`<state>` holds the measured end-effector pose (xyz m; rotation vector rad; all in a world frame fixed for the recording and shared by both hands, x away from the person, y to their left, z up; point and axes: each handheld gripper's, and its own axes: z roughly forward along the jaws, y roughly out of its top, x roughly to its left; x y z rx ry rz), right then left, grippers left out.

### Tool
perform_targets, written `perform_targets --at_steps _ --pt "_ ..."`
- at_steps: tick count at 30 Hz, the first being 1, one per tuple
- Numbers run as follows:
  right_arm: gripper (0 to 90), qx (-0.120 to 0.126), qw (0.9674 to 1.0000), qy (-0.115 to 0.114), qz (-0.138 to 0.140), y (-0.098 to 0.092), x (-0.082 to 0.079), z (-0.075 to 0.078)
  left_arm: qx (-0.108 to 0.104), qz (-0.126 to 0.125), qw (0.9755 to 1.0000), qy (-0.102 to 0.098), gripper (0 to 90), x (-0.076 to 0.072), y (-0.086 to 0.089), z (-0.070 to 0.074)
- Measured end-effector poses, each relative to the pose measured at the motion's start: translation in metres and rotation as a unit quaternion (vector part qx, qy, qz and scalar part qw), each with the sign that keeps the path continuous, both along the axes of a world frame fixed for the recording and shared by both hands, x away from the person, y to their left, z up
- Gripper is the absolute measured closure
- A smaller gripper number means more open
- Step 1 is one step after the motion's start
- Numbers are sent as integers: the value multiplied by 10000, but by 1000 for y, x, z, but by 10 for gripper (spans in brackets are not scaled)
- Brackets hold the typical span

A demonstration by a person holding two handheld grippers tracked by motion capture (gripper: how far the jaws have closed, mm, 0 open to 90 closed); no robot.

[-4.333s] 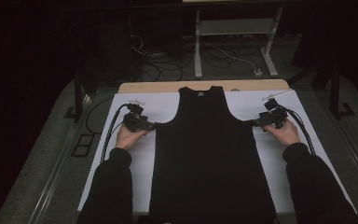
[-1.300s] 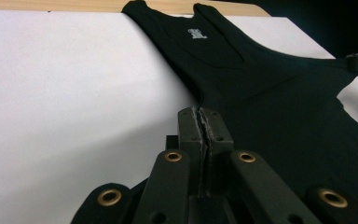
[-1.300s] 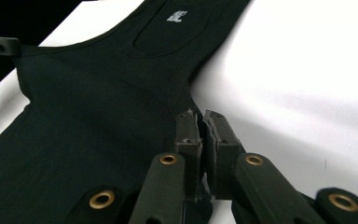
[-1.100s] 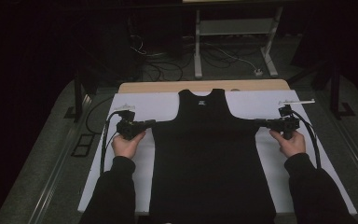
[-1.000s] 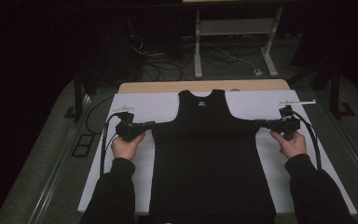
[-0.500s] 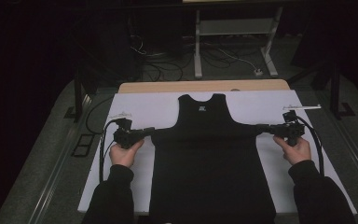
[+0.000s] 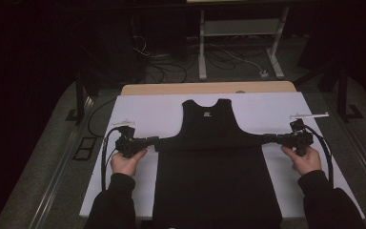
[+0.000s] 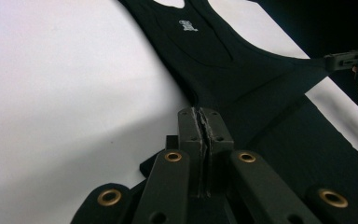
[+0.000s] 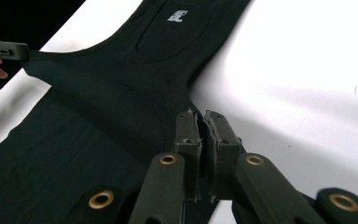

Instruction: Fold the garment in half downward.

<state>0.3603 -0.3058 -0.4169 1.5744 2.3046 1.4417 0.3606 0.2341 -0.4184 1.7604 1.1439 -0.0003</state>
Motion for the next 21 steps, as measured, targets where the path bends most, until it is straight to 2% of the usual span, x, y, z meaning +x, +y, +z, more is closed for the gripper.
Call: perform_targets --at_steps 3,17,21 --pt "833 5 10000 -18 37 0 -4 1 3 -55 10000 42 872 -3 0 0" --pt "832 -127 9995 219 162 1 -21 -1 157 -365 9990 209 871 -17 1 -1" --pt "832 -141 9994 273 183 0 -25 -2 162 -370 9989 228 871 -21 2 -1"
